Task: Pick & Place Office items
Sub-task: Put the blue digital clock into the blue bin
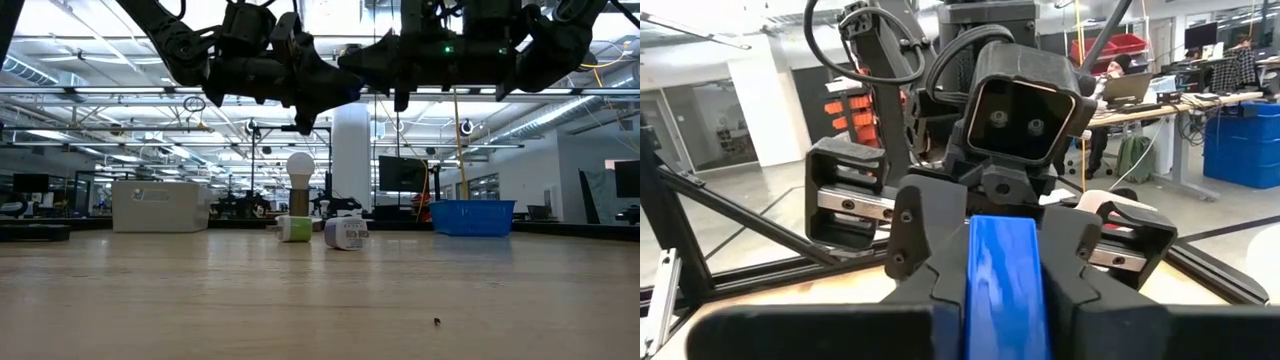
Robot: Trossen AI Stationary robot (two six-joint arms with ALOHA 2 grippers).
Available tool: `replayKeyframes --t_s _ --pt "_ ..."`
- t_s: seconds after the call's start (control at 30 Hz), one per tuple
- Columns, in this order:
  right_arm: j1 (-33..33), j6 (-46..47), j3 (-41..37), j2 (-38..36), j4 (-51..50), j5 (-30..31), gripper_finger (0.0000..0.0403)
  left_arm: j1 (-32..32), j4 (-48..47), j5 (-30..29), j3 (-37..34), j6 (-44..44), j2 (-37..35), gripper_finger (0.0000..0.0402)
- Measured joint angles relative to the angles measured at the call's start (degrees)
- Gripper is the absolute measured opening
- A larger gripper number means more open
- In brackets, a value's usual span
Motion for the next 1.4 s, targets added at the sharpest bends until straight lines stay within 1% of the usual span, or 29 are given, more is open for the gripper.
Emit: replayKeyframes --t_s 0.3,0.53,0.7,0.8,0.87,0.93,1.07,1.13,1.23,1.33,1.4 --pt "0.0 0.0 0.0 -1.4 0.1 -0.9 0.0047 0.0 0.3 -0.3 0.1 0.8 -0.1 0.0167" --pt "0.0 -0.4 0.0 -4.0 -1.6 -1.8 0.0047 0.0 -0.5 0.3 0.1 0.8 -0.1 0.0223" --pt "0.1 -1.8 0.0 -7.4 -3.6 -3.3 0.0047 0.2 -3.6 -0.1 0.0 0.8 -0.1 0.0264" --pt "0.1 -3.9 0.0 -11.0 -7.1 -2.8 0.0047 0.1 -7.1 0.1 0.0 0.8 -0.1 0.0283" --pt "-0.1 -5.6 0.0 -13.8 -10.4 -1.3 0.0047 0.1 -9.1 0.2 0.0 1.6 0.0 0.0292" --pt "-0.1 -7.9 0.0 -16.7 -13.9 1.6 0.0047 0.0 -10.4 0.3 0.0 2.9 0.0 0.0297" --pt "-0.4 -12.5 0.0 -22.3 -22.4 10.4 0.0047 -0.9 -10.6 0.3 0.0 4.8 0.0 0.0298" --pt "-1.5 -13.6 0.0 -24.7 -25.8 13.5 0.0047 -1.6 -10.3 0.3 0.0 6.1 0.0 0.0299" --pt "-4.8 -14.8 0.0 -28.0 -30.2 15.7 0.0047 -2.8 -10.0 0.3 0.0 7.6 0.0 0.0299" --pt "-10.0 -14.8 0.0 -31.2 -34.2 16.7 0.0047 -4.0 -10.0 -0.1 0.0 8.3 0.0 0.0299" --pt "-14.2 -14.7 1.5 -33.2 -40.4 16.7 0.0047 -4.8 -10.0 -0.5 0.0 8.3 0.0 0.0299"
